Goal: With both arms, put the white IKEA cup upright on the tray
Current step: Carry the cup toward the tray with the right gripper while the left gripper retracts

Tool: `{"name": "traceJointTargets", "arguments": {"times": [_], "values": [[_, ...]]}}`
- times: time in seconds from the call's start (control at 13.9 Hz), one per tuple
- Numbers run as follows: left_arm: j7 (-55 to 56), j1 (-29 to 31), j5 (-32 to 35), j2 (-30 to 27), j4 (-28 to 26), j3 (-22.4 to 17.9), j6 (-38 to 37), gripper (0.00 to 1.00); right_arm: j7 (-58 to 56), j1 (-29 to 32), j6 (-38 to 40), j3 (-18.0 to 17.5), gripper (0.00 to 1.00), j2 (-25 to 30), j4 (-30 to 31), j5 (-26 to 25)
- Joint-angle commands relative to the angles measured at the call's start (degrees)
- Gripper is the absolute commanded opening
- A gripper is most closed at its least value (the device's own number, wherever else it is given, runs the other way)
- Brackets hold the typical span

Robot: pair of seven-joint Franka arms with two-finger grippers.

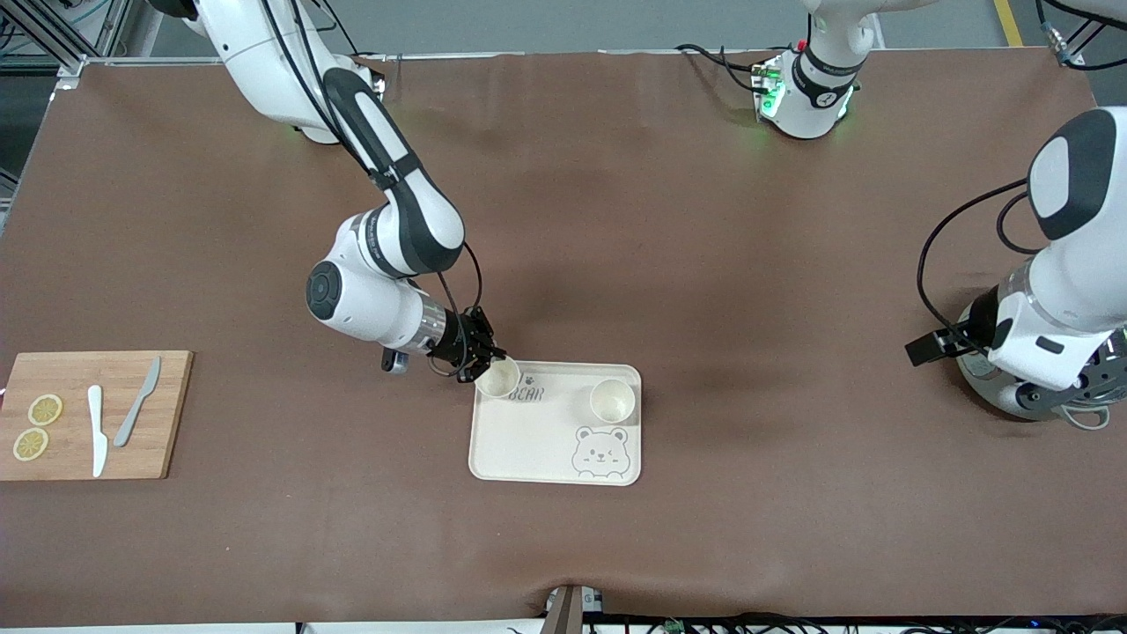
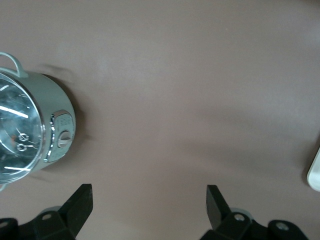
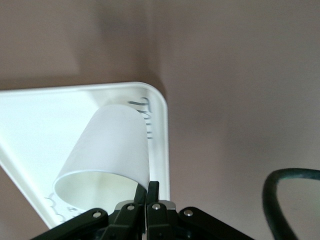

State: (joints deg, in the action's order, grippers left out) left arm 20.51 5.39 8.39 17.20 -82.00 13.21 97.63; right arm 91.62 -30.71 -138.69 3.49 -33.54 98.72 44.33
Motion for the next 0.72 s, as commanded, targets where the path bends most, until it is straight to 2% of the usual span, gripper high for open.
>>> {"name": "traceJointTargets", "arguments": {"times": [0.0, 0.29, 0.65], "values": [[-6.95, 0.59, 0.58, -6.99, -6.41, 0.15, 0.01, 1.0, 0.76, 0.66, 0.7, 0.03, 0.0, -3.01, -4.93, 3.2], [-18.73, 4.79, -4.25, -10.17, -7.3, 0.23, -1.03, 1.0, 1.02, 0.04, 0.87, 0.12, 0.0, -4.42, -6.52, 4.71], [-18.76, 4.46, -4.26, -10.7, -4.75, 0.5, -3.32, 1.0, 0.76, -0.22, 1.92, 0.12, 0.0, -5.31, -6.08, 4.62]]}}
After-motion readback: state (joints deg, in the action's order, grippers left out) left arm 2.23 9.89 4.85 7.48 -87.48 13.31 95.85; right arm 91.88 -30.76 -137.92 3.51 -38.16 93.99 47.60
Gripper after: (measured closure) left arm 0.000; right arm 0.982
